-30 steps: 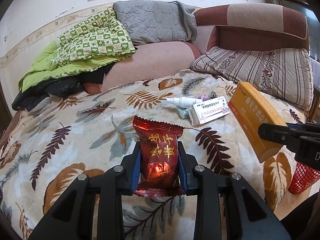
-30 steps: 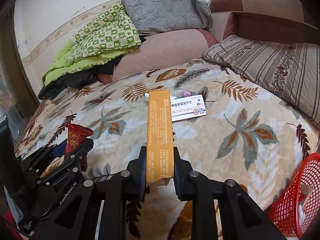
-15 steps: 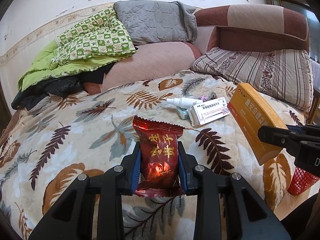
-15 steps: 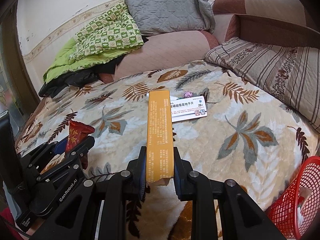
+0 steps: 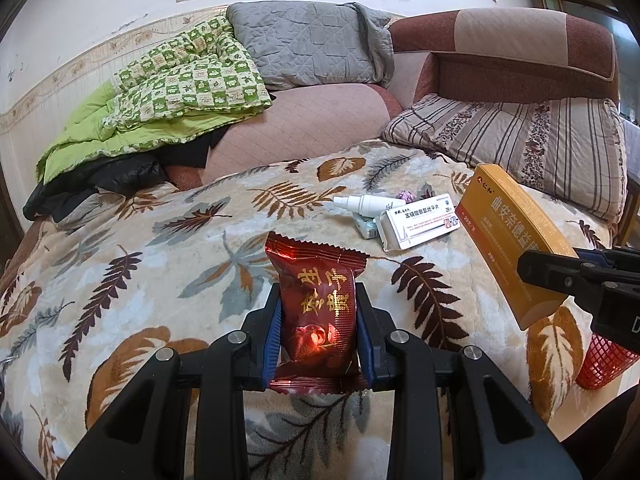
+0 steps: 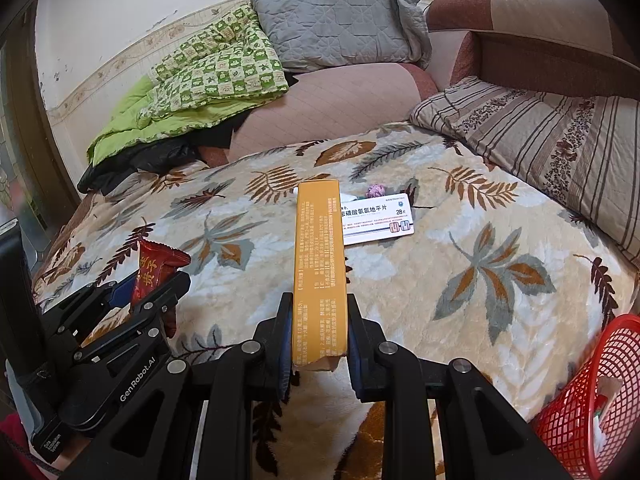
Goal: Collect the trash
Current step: 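Hold the candy and the orange box lifted above the bed with both tools, then keep holding the red candy and orange box above the bed with both tools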
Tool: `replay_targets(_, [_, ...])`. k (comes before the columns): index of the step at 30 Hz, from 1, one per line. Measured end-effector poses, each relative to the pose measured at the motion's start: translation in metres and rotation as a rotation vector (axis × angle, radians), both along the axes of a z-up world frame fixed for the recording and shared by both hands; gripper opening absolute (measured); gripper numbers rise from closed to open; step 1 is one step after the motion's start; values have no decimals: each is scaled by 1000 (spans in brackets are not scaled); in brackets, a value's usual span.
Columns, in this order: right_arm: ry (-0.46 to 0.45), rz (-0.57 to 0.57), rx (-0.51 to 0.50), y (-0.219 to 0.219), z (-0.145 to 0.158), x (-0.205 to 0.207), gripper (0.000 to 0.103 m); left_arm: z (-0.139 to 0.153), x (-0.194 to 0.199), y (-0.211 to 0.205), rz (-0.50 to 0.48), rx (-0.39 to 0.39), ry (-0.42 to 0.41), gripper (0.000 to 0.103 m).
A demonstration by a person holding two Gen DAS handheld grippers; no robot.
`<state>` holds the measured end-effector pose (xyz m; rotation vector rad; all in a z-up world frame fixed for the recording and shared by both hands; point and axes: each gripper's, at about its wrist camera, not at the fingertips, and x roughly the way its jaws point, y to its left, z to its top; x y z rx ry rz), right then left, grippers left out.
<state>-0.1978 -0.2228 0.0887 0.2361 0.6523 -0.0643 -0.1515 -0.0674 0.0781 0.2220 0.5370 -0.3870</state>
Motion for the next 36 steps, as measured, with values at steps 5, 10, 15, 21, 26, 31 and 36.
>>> replay_targets(5, [1,-1,-1,0,0,0,25,0,0,0,0,-1,0,31])
replay_targets(10, [1,-1,-1,0,0,0,25,0,0,0,0,-2,1,31])
replay_targets(15, [1,-1,-3,-1,0,-1,25,0,0,0,0,-1,0,31])
replay_targets(21, [0,0,-3,-1,1,-1,25,0,0,0,0,-2,0,31])
replay_targets(26, [0,-3,-4,0,1,-1,25,0,0,1,-1,-2,0,31])
replay_targets(31, [0,-5,-3,-3,1,-2,25,0,1,0,-2,-3,-1,31])
replay_targets(36, [-1,-3,-3,-2,1,-2,25,0,0,0,-1,-3,0,31])
